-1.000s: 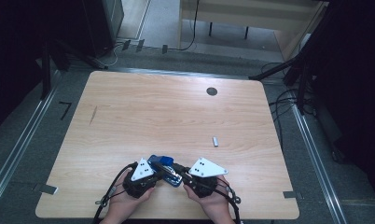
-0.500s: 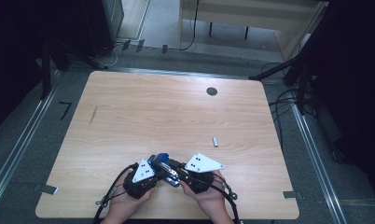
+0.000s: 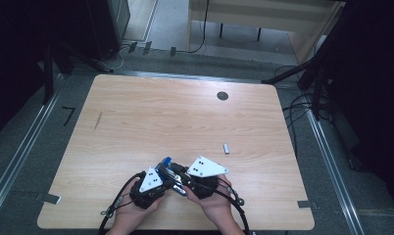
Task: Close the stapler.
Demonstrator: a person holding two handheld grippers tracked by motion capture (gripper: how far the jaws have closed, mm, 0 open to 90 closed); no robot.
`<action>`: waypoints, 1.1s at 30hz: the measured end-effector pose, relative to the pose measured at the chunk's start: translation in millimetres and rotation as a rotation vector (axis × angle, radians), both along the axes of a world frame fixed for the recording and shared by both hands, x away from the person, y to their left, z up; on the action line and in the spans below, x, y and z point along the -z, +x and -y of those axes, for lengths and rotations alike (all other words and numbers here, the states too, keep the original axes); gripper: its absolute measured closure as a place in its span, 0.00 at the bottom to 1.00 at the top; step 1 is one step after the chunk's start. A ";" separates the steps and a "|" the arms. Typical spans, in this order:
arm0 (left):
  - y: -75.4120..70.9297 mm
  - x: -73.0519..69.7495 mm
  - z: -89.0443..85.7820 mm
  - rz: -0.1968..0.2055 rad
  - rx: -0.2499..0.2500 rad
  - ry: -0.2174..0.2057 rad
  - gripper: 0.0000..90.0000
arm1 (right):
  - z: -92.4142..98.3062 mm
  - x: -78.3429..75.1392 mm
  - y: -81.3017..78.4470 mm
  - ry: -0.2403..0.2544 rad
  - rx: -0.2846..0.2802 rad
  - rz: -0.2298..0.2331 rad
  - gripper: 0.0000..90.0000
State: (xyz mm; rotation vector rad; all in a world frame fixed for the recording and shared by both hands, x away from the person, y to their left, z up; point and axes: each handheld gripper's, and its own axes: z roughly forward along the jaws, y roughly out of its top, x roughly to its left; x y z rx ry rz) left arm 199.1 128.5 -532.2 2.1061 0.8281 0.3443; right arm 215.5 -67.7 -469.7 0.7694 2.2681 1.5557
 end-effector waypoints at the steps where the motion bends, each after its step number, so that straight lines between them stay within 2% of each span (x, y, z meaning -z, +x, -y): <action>1: -0.1 0.1 0.1 0.002 0.000 0.000 1.00 | 0.0 0.0 0.0 0.000 0.000 0.000 1.00; 33: -0.1 0.2 0.4 0.005 0.003 0.001 1.00 | -39.8 -8.8 29.3 -0.004 -0.045 0.011 1.00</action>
